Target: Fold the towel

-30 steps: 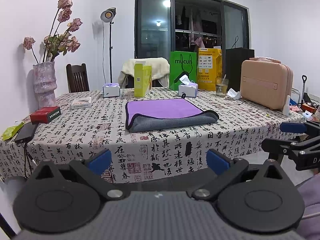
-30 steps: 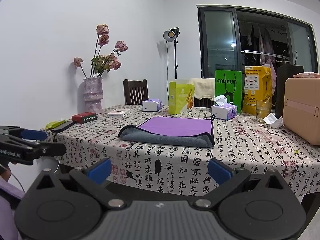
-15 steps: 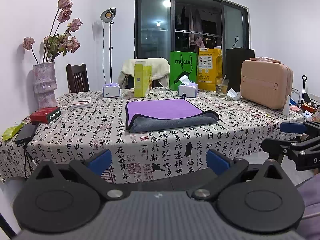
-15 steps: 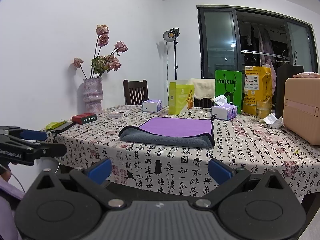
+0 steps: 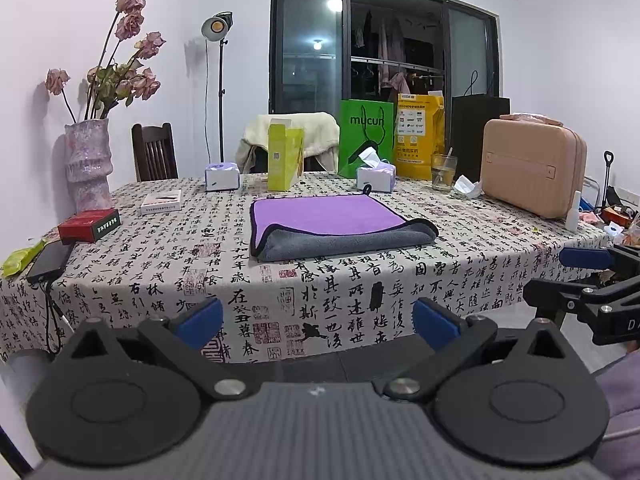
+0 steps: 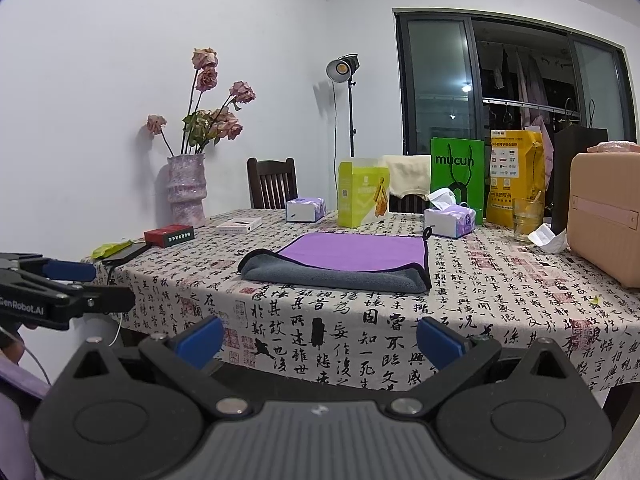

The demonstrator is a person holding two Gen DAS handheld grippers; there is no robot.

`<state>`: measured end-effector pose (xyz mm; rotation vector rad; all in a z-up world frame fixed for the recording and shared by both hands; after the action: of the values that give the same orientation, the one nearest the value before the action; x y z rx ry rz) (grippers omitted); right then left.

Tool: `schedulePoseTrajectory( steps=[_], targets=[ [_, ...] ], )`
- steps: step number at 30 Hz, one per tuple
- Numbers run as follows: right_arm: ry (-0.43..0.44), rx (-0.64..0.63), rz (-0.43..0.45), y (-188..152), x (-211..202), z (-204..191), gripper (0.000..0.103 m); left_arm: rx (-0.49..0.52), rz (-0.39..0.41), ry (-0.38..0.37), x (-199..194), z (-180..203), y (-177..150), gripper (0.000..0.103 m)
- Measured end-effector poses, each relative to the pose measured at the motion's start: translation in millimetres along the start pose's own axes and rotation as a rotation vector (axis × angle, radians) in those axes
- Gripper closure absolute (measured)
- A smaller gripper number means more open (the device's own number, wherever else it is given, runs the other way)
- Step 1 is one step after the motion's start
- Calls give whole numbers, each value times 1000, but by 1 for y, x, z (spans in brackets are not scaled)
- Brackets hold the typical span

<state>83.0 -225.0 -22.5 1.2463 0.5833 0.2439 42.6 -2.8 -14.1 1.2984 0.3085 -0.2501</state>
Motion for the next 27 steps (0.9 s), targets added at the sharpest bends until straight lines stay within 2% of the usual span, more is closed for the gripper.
schedulePoseTrajectory(
  steps=[27],
  targets=[
    [1, -8, -1, -2, 14, -1, 0, 16, 29, 14, 13, -1, 3, 0]
  ],
)
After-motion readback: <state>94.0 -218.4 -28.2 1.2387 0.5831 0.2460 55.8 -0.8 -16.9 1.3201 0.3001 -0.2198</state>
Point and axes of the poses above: each gripper's, at about its wrist camera, not at the fingertips, and x roughly the way its jaws point, z to its right, y to its top, the point moved 4 cm from there along x, roughly the way its jaws point, and after that the axes turned 15 degrees about -x, right-handed, at the moved point
